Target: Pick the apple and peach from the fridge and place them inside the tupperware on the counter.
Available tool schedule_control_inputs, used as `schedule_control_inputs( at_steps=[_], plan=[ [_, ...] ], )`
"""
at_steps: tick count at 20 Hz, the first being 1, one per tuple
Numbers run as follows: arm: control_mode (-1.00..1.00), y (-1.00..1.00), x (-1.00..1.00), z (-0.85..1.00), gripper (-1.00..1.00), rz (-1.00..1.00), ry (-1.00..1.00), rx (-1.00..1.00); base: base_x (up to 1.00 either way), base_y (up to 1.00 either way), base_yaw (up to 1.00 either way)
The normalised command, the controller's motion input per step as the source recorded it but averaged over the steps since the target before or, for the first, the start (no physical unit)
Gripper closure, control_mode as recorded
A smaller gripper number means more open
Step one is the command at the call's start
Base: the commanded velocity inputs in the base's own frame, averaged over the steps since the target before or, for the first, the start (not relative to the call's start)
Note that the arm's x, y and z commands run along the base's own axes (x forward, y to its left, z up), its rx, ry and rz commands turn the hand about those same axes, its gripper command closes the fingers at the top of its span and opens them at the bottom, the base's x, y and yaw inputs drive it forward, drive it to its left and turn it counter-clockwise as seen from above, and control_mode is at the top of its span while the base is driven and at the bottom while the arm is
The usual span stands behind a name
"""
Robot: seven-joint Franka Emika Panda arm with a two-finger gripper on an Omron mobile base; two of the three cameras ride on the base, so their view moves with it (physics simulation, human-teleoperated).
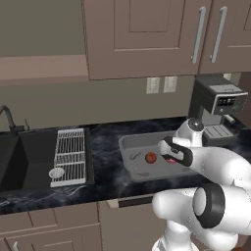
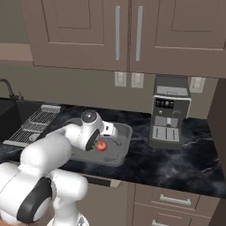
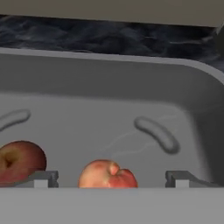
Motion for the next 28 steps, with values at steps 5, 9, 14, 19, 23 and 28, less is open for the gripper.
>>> schedule_control_inputs(
  at_steps=[5,9,14,19,23,28],
  plan=[
    [-1.0,-0.07,-0.5,0.68,-1.0,0.0,0.0,0.0,0.0,0.0,0.0],
    [-1.0,-0.28,-1.0,0.83,-1.0,-0.01,-0.07,0.0,0.0,0.0,0.0],
    [-1.0,-0.5,-1.0,0.85,-1.0,-0.03,-0.2,0.0,0.0,0.0,0.0],
    [-1.0,-0.6,-0.98,0.71,-1.0,-0.02,-0.23,0.0,0.0,0.0,0.0],
    [-1.0,-0.49,-0.78,0.71,-1.0,-0.03,-0.25,0.0,0.0,0.0,0.0],
    [-1.0,-0.27,-0.39,0.88,-1.0,-0.01,-0.19,0.0,0.0,0.0,0.0]
  ],
)
